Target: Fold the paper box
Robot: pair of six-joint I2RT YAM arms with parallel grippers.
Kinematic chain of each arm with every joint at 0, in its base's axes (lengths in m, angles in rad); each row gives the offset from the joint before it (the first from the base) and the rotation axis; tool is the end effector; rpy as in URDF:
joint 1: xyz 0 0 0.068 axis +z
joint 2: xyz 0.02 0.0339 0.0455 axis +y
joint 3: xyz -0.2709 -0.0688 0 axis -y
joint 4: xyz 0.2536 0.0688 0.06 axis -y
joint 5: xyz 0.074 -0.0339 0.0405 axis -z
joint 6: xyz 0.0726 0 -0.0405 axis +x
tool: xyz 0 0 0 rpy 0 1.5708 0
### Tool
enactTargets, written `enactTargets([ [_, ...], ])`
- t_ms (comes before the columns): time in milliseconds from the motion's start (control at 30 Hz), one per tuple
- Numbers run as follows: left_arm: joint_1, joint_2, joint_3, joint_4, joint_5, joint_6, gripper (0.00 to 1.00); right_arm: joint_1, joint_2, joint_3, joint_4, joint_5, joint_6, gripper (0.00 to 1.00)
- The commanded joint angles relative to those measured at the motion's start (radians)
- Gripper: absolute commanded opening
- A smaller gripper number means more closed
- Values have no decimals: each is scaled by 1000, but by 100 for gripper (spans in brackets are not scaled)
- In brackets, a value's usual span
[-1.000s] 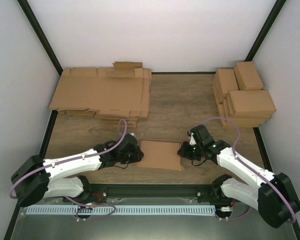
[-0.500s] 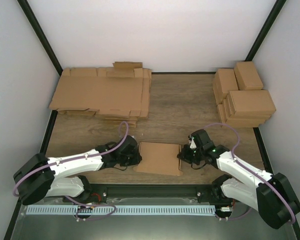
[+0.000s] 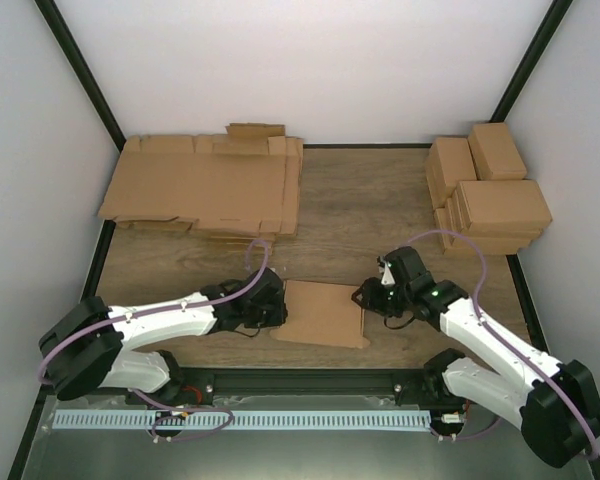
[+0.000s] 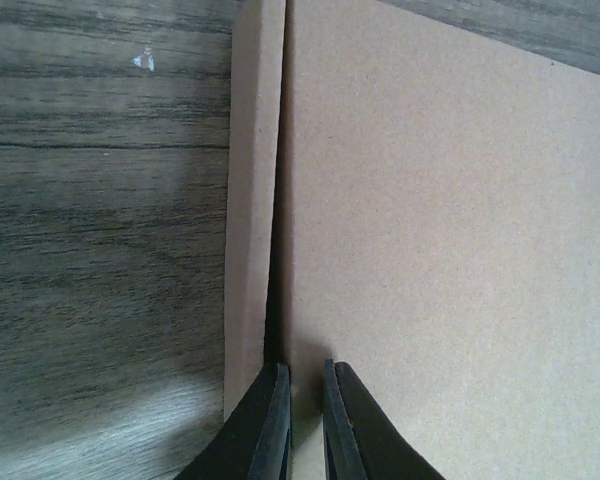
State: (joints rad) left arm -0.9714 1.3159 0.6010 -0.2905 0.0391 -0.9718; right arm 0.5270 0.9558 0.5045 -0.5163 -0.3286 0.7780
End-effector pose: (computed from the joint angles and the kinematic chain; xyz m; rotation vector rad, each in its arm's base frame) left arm 0.1449 -0.2171 0.1310 0.0152 2.7711 -0.6953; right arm 0.1603 0.1204 0.1606 0.2016 2.7208 0.8736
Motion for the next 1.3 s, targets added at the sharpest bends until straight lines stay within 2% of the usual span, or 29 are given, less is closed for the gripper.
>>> enactTargets([
  [0,-3,25,9,-55,-39,18,11,5,-34,82,-86,40,-33,34],
  [133,-3,21,18,-60,-45,12,11,5,-29,59,-113,124,-29,38],
  [467,-3,17,40,-69,-43,14,11,8,8,-104,33,-4,-2,38],
  [600,-4,26,51,-68,-40,16,12,10,28,-145,67,-3,8,31],
  [700,-4,22,75,-85,-43,27,23,10,39,-158,80,8,10,21],
  [867,-2,-87,128,-172,-121,41,44,10,50,-152,77,24,3,19],
  [933,10,-133,126,-189,-126,44,47,11,46,-151,79,29,0,19],
  [1067,56,-168,85,-196,-92,68,47,10,46,-147,83,27,-9,19],
  [1267,89,-148,-24,-26,51,151,60,10,52,-141,94,13,-15,19],
])
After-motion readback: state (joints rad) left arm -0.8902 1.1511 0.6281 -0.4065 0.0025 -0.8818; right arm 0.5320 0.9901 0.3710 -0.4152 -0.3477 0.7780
